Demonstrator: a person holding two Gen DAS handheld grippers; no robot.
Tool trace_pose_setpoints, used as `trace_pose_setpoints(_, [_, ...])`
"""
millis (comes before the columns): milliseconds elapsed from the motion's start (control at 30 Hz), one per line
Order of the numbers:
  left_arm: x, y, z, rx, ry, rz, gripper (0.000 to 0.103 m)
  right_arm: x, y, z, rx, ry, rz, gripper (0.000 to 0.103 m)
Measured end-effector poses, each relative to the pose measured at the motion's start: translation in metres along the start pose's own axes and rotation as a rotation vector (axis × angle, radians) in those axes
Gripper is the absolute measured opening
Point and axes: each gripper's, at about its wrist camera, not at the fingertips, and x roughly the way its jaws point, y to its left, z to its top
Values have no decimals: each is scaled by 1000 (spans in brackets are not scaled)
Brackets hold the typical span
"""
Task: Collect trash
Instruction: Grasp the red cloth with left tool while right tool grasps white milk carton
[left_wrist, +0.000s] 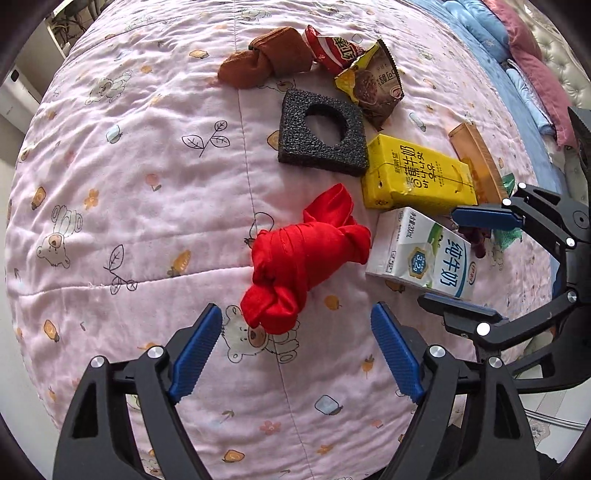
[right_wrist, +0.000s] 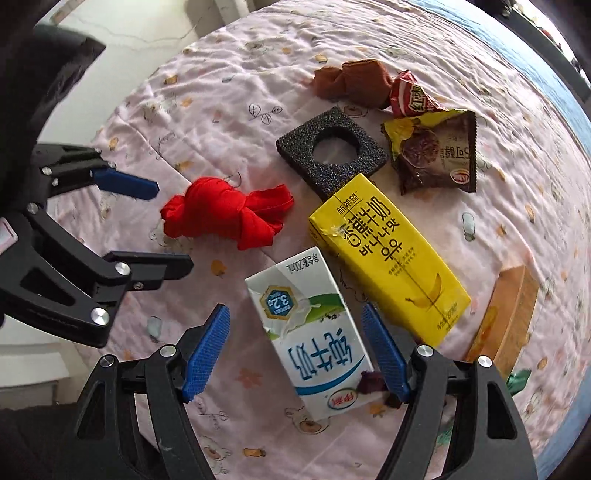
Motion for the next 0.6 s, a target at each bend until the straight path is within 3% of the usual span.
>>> trace_pose_setpoints(167, [9,7,9,-1,16,-3,84,25,-6,3,-23,64,3,70])
trace_pose_setpoints(267, [15,7,14,0,29,-11,84,31,-11,2,3,81,33,63])
trace_pose_setpoints(600, [36,0,28,40,66,-17,84,17,-33,1,168,27,130,61])
